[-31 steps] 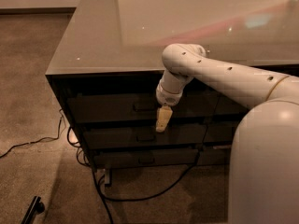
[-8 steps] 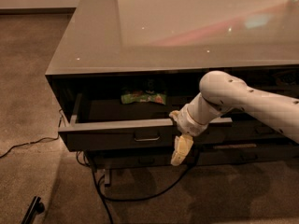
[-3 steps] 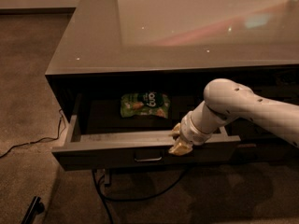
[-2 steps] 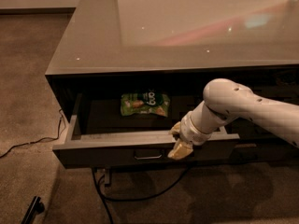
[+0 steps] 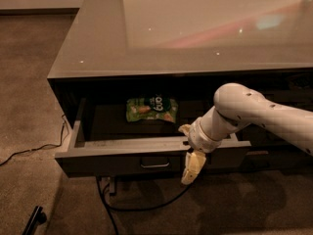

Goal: Open top drawer

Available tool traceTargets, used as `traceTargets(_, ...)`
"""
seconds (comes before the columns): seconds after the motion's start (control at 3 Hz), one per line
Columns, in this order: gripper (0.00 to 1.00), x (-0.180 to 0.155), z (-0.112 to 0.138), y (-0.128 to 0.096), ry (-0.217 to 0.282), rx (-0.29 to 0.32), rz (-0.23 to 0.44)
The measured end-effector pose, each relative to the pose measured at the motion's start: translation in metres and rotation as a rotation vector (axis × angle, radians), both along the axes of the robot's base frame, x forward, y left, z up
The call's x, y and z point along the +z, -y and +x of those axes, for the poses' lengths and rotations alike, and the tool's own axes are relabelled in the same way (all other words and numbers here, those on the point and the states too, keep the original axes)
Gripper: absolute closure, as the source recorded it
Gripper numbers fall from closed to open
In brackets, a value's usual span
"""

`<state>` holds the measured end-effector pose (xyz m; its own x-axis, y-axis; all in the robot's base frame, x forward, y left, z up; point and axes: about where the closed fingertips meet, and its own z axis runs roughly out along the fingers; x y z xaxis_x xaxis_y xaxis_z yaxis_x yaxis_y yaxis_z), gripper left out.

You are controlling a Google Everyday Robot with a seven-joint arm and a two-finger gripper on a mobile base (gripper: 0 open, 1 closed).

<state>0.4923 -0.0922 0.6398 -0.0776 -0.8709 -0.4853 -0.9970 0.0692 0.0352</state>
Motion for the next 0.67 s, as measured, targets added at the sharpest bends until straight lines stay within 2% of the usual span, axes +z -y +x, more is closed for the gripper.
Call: traceTargets(0.67,0.00,0.031,0.016,-0.017,0.078,0.055,-0.033)
